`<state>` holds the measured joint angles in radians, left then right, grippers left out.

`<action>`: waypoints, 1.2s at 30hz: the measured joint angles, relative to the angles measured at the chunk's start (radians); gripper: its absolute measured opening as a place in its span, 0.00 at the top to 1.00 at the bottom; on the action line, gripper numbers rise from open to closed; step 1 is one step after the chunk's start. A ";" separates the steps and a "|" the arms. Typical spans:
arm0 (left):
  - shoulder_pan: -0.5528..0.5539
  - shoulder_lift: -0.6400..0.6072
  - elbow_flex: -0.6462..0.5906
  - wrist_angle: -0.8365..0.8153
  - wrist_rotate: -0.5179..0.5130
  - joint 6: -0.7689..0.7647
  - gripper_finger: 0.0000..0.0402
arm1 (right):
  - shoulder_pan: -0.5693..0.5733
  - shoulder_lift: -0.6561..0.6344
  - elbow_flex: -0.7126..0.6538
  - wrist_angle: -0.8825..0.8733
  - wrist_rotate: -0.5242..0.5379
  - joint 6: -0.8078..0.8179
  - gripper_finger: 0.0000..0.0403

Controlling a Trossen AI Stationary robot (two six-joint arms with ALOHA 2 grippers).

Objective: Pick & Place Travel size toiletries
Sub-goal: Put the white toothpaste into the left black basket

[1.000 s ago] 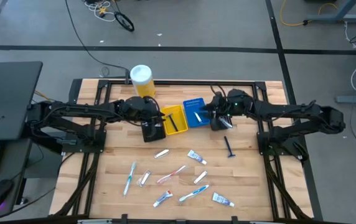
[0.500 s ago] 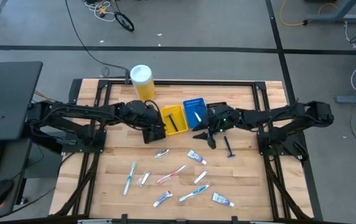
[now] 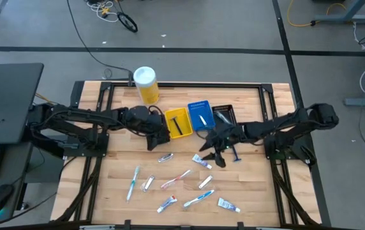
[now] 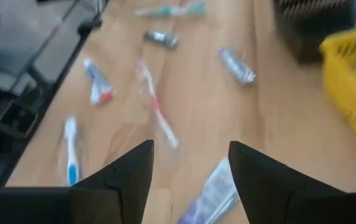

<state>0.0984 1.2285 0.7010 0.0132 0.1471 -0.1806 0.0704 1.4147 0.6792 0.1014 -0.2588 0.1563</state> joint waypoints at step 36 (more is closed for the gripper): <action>0.000 0.000 0.000 -0.134 -0.132 0.245 0.69 | 0.083 0.091 0.000 -0.102 0.232 0.289 0.46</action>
<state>0.0986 1.2285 0.7010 -0.1210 0.0147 0.0642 0.1532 1.5059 0.6792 -0.0003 -0.0269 0.4450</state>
